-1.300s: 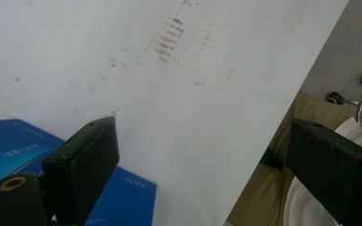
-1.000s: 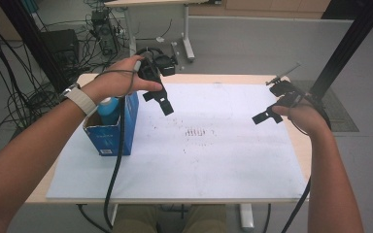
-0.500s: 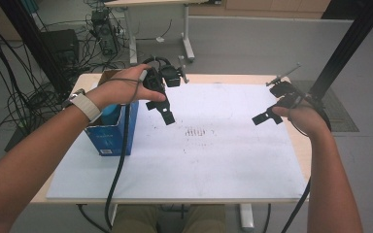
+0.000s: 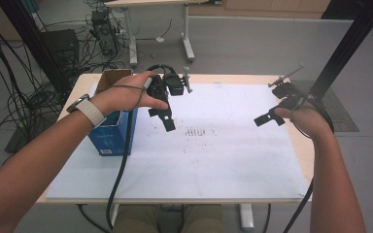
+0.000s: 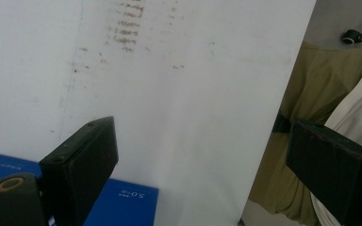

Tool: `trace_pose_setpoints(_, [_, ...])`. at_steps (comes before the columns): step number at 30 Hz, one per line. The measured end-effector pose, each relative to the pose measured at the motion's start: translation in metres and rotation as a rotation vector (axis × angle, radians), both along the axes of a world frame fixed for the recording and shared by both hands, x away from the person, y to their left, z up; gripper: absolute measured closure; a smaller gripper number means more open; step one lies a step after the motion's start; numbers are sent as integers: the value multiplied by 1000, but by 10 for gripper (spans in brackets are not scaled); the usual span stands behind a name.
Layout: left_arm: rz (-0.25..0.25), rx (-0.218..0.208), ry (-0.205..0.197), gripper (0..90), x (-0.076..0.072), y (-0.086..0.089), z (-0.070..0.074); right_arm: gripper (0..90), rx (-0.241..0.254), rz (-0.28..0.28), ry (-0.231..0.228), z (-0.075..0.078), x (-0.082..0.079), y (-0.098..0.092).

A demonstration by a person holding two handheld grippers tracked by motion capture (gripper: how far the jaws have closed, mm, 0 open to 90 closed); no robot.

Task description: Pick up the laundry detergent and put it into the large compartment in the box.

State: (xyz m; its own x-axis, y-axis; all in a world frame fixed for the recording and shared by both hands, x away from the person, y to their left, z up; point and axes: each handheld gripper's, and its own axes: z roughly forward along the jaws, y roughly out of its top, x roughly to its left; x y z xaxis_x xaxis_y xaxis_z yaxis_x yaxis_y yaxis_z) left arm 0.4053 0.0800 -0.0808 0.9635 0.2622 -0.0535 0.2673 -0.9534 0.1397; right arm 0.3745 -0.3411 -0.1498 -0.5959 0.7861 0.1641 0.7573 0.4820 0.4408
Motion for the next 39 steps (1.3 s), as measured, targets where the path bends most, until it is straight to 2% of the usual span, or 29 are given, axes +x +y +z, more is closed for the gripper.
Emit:
trace_pose_setpoints(6, [-27,16,-3,101,-2,-3,-6,88,2,1,-1,-1,0,2])
trace_pose_setpoints(11, [-29,32,-3,101,-3,-6,-7,88,4,7,-4,0,0,3])
trace_pose_setpoints(39, [-27,36,-1,101,-1,-8,-15,86,15,1,2,-9,2,0])
